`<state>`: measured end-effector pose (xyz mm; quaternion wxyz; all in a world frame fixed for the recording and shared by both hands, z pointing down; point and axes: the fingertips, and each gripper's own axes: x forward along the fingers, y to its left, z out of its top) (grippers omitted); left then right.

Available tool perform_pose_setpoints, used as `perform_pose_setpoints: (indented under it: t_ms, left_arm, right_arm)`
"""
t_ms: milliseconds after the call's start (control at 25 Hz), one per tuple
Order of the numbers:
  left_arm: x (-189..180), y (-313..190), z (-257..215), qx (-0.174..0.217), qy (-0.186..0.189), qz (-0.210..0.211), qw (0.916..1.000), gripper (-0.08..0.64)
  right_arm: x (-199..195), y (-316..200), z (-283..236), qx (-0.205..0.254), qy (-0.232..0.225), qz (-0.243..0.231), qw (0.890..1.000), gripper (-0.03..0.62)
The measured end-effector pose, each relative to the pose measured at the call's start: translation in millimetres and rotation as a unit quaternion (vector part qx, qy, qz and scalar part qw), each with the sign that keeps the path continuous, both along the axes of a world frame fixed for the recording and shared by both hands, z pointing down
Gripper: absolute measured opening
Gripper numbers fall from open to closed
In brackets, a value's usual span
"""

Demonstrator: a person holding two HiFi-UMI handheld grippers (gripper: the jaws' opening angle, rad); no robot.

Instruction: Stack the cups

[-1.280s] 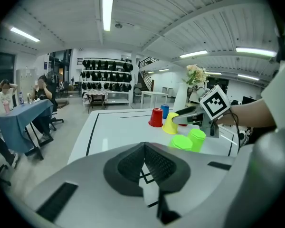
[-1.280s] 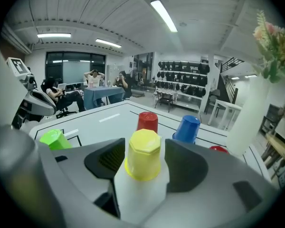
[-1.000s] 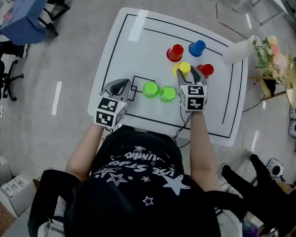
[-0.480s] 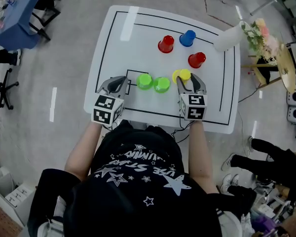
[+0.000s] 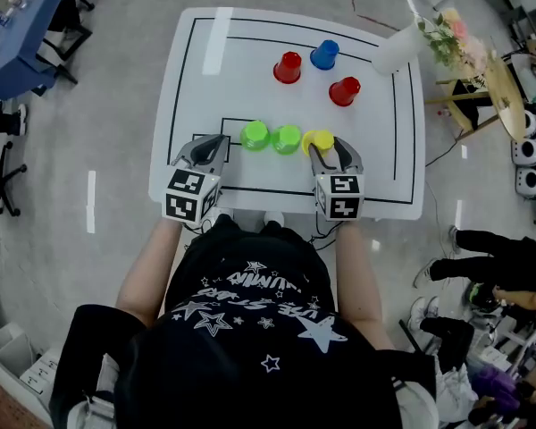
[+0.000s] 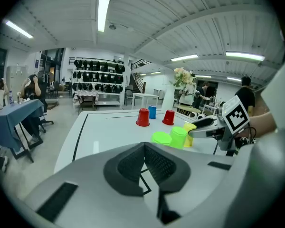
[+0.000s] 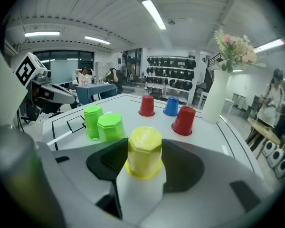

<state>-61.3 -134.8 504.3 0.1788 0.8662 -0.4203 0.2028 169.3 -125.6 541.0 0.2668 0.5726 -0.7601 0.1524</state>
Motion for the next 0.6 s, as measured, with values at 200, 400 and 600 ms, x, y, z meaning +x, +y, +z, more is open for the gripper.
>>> perform_pose_setpoints:
  t_ms: [200,400,600]
  left_arm:
    - [-3,1,-1,0.000,0.003,0.013,0.9999,0.012]
    - [-10,0,2,-0.002,0.008,0.029,0.9996,0.012]
    - [-19,-5,3,-0.002,0.015,0.044,0.9989,0.012]
  right_arm:
    - [-5,3,-2,0.002,-0.002,0.011,1.000,0.229]
    - [-6,4,-11,0.014,-0.009,0.039,0.999,0.259]
    - [-3,3,-37,0.046,-0.011,0.067,0.997,0.264]
